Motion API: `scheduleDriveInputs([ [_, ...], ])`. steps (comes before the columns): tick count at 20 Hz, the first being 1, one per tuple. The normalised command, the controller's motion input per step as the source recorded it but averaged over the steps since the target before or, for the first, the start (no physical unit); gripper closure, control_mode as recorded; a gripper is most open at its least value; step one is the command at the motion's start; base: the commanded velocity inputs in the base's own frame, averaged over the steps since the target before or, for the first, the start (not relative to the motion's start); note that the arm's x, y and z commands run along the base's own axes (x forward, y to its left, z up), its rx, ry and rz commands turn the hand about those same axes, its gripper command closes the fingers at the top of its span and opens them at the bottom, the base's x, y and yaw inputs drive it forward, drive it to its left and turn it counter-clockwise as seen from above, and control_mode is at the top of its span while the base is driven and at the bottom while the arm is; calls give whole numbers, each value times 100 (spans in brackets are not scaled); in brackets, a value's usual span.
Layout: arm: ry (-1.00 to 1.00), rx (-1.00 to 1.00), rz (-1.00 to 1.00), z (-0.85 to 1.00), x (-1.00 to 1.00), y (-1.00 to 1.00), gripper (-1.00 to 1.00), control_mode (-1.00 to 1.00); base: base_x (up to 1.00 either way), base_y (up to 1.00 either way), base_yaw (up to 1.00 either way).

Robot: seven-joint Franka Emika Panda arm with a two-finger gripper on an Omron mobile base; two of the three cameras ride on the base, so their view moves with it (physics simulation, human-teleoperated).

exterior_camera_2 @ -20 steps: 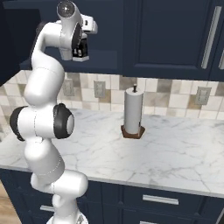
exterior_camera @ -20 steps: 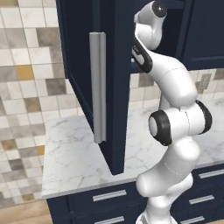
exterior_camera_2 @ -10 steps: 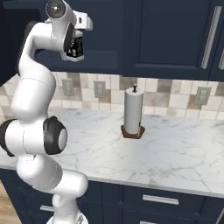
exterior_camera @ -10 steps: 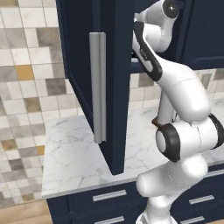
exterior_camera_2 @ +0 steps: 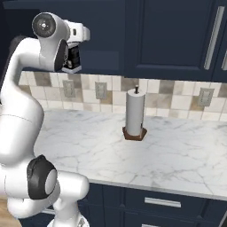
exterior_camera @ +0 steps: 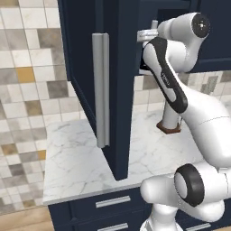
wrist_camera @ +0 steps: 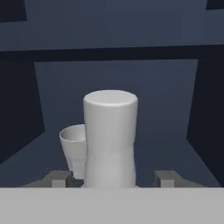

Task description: There is a bowl on the dining counter. Grab a lemon wedge from the fridge and place it in the bowl. Then get the liquor bottle and glass cup from the cabinet and place them next to the bowl.

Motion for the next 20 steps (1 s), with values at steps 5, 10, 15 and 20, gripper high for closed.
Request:
scheduleDriveInputs([
  [5, 10, 0, 0, 2, -100, 0, 100, -100, 0, 0, 0],
  [10, 9, 0, -2, 0, -100, 0, 100, -100, 0, 0, 0],
  [15, 7, 0, -4, -23, -100, 0, 100, -100, 0, 0, 0],
  [20, 0, 0, -3, -40, -69, 0, 100, -100, 0, 0, 0],
])
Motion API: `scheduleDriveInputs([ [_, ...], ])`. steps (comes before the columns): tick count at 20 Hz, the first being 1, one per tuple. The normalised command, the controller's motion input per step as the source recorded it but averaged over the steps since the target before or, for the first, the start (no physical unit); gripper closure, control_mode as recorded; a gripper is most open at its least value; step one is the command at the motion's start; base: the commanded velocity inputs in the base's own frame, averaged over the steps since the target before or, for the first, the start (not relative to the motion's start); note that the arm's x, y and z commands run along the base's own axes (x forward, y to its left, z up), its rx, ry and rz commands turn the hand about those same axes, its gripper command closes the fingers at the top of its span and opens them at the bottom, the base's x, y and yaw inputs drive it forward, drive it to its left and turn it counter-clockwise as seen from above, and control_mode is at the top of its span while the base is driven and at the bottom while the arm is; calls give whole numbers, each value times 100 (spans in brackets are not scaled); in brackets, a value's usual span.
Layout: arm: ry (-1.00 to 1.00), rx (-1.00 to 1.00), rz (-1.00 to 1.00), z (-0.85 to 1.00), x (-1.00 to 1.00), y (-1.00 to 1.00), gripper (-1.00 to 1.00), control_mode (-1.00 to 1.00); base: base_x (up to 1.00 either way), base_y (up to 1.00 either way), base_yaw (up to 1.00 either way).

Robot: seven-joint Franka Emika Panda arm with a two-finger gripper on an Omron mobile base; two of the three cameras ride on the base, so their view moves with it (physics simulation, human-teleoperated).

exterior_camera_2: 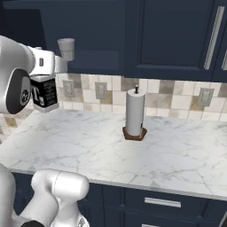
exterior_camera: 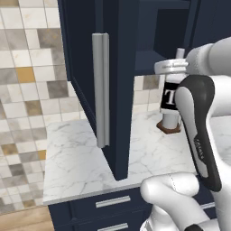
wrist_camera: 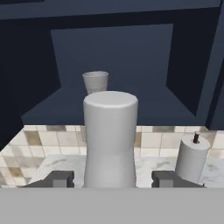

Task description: There is a bowl on the dining counter. Grab a lemon wedge from the fridge and place it in the bowl. Then get the liquor bottle and glass cup from the cabinet and place them next to the bowl.

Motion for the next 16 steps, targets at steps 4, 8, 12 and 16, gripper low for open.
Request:
scheduleDriveInputs([
  [4, 1, 0, 0, -26, -18, 0, 100, -100, 0, 0, 0],
  [8, 0, 0, 0, -3, -5, -1, 100, 100, -18, -1, 0],
  [12, 0, 0, 0, 0, 0, 0, 100, 100, -100, 0, 0],
  [16, 0, 0, 0, 0, 0, 0, 100, 100, -100, 0, 0],
])
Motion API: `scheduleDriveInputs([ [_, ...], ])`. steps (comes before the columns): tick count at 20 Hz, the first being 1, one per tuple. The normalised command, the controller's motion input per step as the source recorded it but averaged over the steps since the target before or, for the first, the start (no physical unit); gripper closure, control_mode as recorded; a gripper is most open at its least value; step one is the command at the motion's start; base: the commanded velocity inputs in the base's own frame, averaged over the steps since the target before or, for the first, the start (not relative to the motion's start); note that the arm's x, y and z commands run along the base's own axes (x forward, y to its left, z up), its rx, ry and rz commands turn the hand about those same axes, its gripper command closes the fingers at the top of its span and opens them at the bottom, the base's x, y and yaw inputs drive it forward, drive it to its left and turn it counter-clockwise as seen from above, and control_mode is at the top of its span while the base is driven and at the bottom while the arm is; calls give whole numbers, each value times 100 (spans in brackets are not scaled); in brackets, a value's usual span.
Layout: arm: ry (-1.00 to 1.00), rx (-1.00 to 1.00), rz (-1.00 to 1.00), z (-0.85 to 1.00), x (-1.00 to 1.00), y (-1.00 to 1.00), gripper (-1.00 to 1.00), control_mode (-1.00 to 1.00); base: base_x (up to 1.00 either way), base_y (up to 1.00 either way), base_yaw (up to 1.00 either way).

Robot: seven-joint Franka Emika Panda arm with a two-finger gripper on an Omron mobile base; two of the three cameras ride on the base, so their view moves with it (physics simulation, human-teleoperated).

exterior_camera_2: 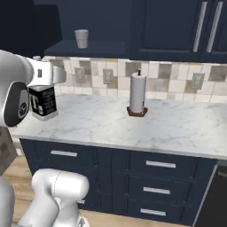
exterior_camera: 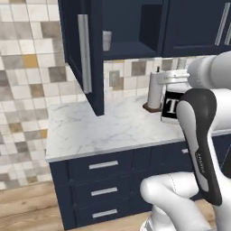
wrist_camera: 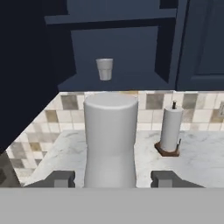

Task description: There is a bowl on the dining counter. Grab a lemon wedge from the fridge and place it in the bowl. Then get the liquor bottle and glass cup from the cabinet and place them next to the bowl.

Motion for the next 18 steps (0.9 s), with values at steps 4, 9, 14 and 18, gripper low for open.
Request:
scheduleDriveInputs([
  [4, 0, 0, 0, 0, 0, 0, 100, 100, -100, 1, -2],
  [9, 0, 0, 0, 0, 0, 0, 100, 100, -77, 14, -47],
  [14, 0, 0, 0, 0, 0, 0, 100, 100, -38, 9, -84],
  [18, 0, 0, 0, 0, 0, 0, 100, 100, -39, 0, -88],
])
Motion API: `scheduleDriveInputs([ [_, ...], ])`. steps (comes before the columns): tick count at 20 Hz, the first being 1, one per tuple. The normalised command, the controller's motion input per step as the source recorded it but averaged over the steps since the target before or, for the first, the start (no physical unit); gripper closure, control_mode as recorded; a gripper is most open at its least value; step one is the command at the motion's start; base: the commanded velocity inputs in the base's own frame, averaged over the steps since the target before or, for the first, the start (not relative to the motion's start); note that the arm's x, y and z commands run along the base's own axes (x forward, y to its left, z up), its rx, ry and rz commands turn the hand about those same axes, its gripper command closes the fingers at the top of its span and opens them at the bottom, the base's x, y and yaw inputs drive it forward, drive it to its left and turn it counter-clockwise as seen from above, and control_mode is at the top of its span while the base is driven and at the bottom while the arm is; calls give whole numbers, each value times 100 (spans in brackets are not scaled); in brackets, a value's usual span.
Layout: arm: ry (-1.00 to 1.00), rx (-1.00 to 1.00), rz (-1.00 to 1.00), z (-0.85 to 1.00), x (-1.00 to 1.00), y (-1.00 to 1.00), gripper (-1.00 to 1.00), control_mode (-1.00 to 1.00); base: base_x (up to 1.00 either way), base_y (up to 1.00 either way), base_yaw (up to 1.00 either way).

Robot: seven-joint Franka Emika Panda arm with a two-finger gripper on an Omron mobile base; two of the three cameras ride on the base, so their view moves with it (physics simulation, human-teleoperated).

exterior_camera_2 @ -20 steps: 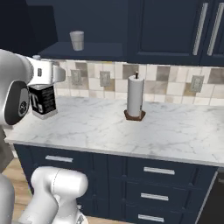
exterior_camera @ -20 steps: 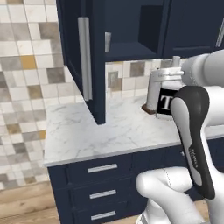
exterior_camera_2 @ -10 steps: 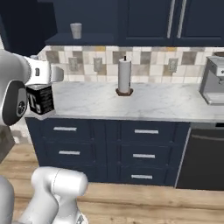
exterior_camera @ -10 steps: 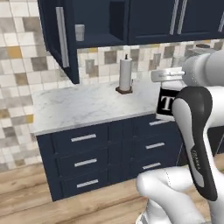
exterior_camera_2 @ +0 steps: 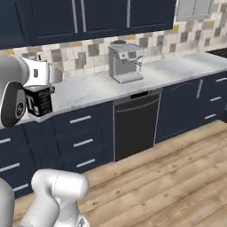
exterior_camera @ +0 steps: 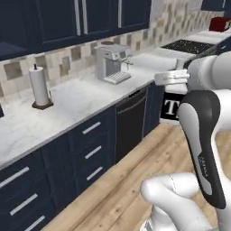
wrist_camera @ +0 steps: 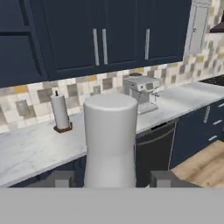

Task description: There is a bowl on the dining counter. Grab a lemon wedge from the fridge and place it in the bowl. Then get the liquor bottle and glass cup from the cabinet and place them next to the bowl.

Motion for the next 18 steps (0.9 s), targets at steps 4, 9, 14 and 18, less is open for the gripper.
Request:
scheduleDriveInputs([
  [4, 0, 0, 0, 0, 0, 0, 100, 100, -40, 0, -87],
  [9, 0, 0, 0, 0, 0, 0, 100, 100, -43, -2, -84],
  [14, 0, 0, 0, 0, 0, 0, 100, 100, -52, -33, -75],
  [18, 0, 0, 0, 0, 0, 0, 100, 100, -48, -85, -58],
])
